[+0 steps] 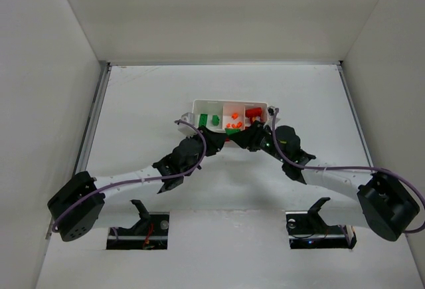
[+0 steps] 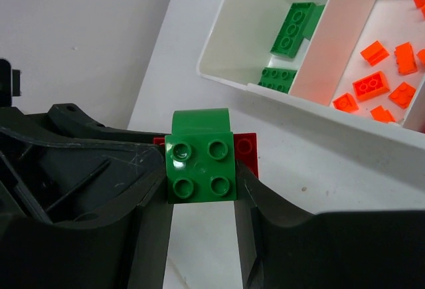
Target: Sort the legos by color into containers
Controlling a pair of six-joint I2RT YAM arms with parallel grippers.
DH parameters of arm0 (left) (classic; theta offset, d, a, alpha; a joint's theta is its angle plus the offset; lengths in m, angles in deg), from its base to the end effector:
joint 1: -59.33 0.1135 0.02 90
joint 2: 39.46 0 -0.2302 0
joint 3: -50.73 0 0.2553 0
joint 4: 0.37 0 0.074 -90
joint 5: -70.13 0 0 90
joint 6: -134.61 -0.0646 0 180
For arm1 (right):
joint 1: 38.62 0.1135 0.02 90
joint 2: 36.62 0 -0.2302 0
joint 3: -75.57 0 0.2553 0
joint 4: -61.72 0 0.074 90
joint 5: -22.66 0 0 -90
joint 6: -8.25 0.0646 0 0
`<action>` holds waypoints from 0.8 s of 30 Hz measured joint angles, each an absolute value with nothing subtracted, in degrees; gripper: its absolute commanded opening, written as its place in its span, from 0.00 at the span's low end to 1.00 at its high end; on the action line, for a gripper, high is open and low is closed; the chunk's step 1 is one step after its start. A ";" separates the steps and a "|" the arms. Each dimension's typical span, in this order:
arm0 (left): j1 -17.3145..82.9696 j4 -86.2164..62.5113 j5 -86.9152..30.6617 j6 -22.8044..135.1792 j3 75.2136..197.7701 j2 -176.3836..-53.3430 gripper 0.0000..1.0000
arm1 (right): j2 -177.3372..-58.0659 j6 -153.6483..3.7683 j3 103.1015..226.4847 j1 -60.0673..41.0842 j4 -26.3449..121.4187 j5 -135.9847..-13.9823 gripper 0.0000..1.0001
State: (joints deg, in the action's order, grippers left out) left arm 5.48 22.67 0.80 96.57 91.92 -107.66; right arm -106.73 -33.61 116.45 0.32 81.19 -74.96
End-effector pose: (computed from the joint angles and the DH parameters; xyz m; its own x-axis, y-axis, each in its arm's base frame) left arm 0.1931 -0.2256 0.2020 -0.4566 -0.6242 -0.6340 0.3054 0.5593 -0.7706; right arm 0.2284 0.1955 0.1819 -0.6277 0.4419 -0.6409 -0.3853 0.5390 0.7490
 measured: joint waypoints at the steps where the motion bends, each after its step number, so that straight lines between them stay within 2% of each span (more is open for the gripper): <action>1: 5.31 22.77 1.15 96.55 91.92 -107.66 0.16 | -106.73 -33.13 116.19 -0.03 81.74 -75.42 0.23; 13: 4.59 22.95 1.52 96.27 91.74 -105.02 0.13 | -102.79 -27.19 112.19 -6.06 89.21 -82.63 0.22; 19: 4.59 22.60 0.95 94.56 92.99 -104.21 0.14 | -93.90 -27.65 109.82 -11.90 88.01 -83.59 0.22; 24: 5.09 23.32 -0.18 92.75 99.57 -110.35 0.15 | -83.34 -31.58 108.93 -16.62 80.54 -80.10 0.21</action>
State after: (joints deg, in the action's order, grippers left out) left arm 5.09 23.32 -0.18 92.75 99.57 -110.35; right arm -83.34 -31.58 108.93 -16.62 80.54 -80.10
